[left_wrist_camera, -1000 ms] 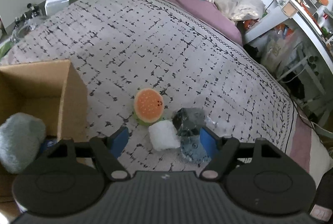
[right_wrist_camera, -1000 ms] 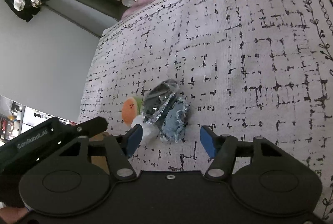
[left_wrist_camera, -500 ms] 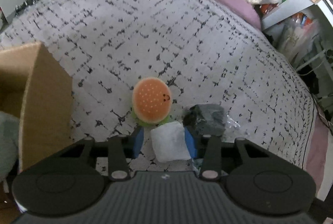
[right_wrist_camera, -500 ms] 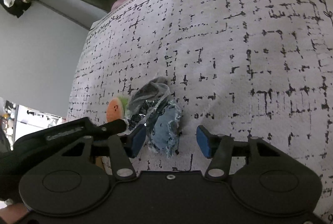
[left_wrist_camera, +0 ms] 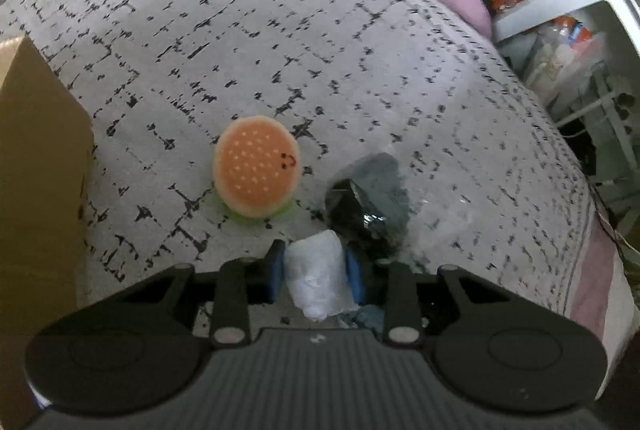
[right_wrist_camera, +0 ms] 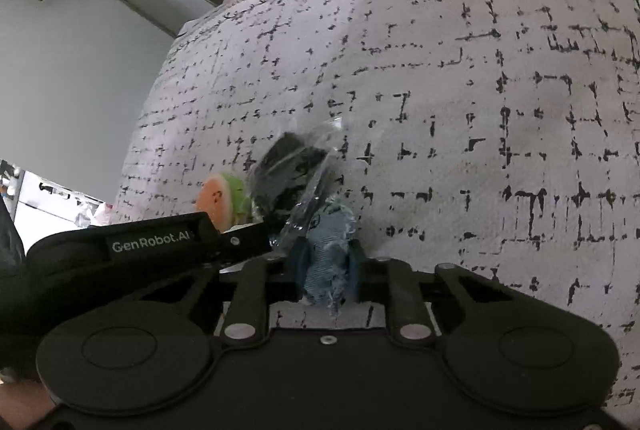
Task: Organize soft objects
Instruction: 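Lift the white item with the left tool while the right tool grasps and lifts the blue cloth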
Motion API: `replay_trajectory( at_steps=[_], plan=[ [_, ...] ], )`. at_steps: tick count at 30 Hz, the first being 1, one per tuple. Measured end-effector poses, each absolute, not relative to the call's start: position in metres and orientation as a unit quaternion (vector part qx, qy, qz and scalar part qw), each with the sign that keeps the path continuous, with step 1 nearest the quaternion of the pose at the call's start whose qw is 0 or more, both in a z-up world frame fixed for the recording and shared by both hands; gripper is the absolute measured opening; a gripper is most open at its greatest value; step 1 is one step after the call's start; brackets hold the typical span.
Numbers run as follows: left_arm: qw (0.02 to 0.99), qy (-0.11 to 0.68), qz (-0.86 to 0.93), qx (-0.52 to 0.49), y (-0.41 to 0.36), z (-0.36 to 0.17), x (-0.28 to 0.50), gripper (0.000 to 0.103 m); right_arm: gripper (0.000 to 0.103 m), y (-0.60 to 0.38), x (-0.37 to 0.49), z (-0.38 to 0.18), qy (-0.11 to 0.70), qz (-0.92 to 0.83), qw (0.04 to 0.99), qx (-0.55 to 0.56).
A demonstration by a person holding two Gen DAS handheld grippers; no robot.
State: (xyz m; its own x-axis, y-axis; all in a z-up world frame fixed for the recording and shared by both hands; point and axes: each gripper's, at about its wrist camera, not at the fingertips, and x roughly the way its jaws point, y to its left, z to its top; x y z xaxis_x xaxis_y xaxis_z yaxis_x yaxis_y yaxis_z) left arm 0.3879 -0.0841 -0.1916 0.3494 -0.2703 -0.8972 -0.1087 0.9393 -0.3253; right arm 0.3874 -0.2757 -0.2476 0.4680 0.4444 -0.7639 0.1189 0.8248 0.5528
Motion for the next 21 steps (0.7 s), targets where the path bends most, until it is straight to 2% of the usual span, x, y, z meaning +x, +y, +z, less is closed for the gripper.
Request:
replay_trajectory(
  at_steps=[21],
  plan=[
    [0.853, 0.499, -0.053, -0.141, -0.072, -0.104, 0.337, 0.031, 0.015, -0.288, 0.336, -0.191, 0.430, 0.109, 0.852, 0.277]
  ],
)
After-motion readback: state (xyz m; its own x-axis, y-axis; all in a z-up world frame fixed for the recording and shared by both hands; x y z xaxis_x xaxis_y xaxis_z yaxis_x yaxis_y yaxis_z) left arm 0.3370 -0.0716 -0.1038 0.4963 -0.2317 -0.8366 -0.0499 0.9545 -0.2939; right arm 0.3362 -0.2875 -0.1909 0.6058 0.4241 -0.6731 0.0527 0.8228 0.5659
